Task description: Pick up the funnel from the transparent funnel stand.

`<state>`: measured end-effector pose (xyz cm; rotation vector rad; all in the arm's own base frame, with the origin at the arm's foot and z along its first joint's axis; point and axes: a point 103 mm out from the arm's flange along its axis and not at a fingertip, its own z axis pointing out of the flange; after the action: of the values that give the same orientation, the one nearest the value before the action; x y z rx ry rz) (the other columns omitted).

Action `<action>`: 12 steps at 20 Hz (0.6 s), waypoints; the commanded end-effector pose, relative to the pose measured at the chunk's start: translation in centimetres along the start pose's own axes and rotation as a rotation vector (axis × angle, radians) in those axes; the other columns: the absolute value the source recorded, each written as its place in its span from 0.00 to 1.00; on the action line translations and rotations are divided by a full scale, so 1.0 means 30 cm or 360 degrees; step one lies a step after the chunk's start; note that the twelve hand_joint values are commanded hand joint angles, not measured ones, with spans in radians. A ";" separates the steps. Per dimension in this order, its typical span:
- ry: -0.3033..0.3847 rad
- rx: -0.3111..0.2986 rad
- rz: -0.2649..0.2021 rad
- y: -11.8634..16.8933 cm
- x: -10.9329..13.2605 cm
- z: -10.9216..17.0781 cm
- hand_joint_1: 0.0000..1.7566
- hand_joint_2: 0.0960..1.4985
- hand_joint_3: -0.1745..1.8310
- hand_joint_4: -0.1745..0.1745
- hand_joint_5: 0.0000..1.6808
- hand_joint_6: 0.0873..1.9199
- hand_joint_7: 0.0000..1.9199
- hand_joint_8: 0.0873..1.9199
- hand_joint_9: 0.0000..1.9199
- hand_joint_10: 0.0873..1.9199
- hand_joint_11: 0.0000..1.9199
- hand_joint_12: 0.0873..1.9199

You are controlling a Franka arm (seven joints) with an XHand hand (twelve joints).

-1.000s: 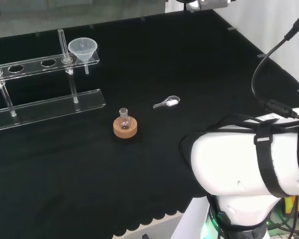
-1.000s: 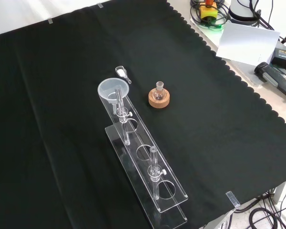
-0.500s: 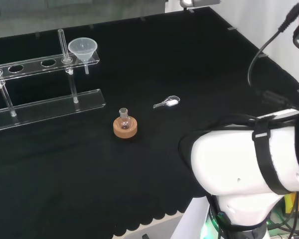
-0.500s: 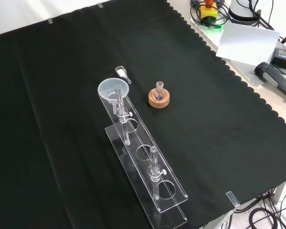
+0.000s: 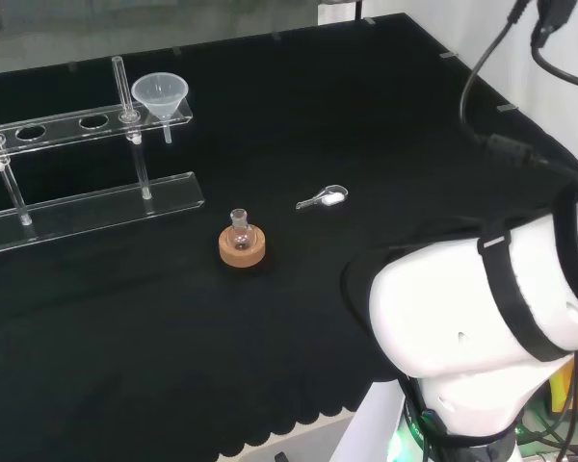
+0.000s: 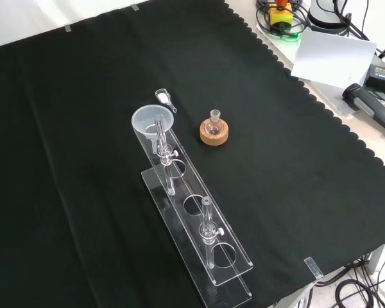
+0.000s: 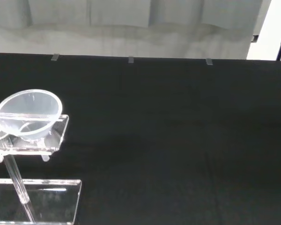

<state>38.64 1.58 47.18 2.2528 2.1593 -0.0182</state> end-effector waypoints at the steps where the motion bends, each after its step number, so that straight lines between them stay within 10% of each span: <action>1: 0.0067 -0.0053 -0.0096 0.223 0.116 0.027 0.20 0.39 0.14 0.64 0.00 0.00 0.00 0.00 0.00 0.00 0.00 0.00; 12: 0.0090 -0.0098 -0.0171 0.419 0.224 0.085 0.20 0.37 0.12 0.60 0.00 0.00 0.00 0.00 0.00 0.00 0.00 0.00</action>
<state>48.60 5.40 44.98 2.1830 2.2440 0.0449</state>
